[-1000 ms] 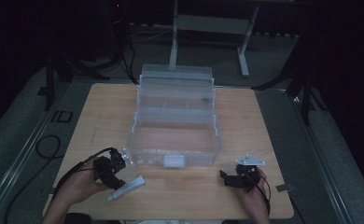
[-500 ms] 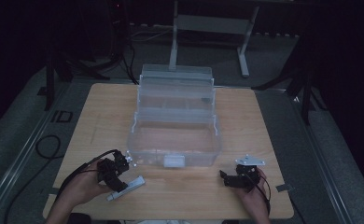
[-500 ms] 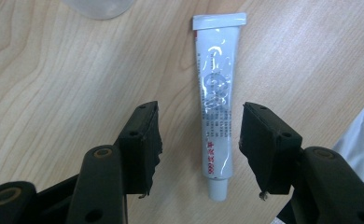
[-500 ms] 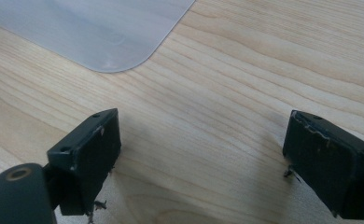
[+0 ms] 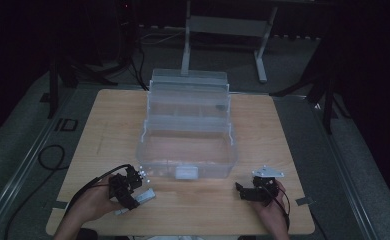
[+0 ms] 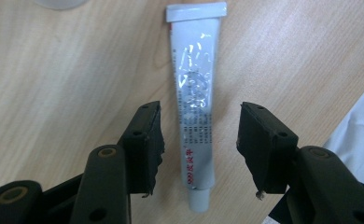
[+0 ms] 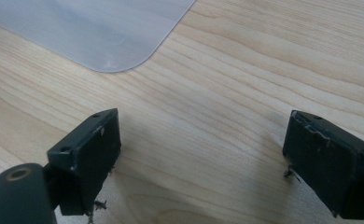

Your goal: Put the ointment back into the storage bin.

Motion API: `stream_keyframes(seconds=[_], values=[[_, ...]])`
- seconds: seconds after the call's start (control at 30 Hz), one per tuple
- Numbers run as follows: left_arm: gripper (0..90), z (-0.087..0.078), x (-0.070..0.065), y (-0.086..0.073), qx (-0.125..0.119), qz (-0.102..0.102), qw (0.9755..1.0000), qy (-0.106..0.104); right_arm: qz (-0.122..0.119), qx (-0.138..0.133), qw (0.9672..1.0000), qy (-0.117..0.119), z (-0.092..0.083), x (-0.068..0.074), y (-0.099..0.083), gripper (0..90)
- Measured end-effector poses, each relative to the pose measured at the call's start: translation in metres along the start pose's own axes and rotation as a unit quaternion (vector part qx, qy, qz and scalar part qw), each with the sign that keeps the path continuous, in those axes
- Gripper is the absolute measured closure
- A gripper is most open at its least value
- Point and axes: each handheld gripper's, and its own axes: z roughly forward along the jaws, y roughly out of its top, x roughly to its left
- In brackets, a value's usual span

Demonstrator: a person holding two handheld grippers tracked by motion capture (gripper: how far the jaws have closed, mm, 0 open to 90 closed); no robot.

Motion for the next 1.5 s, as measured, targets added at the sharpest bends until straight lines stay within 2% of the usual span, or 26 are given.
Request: stream_keyframes(seconds=[0.17,0.37,0.87,1.23,1.43,1.5], values=[[53.9,0.008,-0.003,0.001,0.019,0.001,0.9998,0.003,0.000,0.000,1.0000,0.000,0.000,0.000,0.000,11.0],[61.6,0.011,0.001,0.000,0.022,-0.005,0.9997,-0.009,0.000,0.000,1.0000,0.000,0.000,0.000,0.000,11.0],[66.4,0.022,0.005,-0.003,0.040,-0.010,0.9990,-0.014,0.000,0.000,1.0000,0.000,0.000,0.000,0.000,11.0],[69.6,0.024,0.006,-0.003,0.039,-0.011,0.9991,-0.012,-0.001,0.000,1.0000,0.002,0.000,0.000,0.000,11.0],[71.0,0.022,0.004,-0.004,0.028,-0.001,0.9996,-0.009,-0.001,0.000,1.0000,0.002,0.000,0.000,0.000,11.0],[71.1,0.020,0.002,-0.002,0.026,0.010,0.9996,-0.005,-0.001,0.000,1.0000,0.002,0.000,0.000,0.000,11.1]])
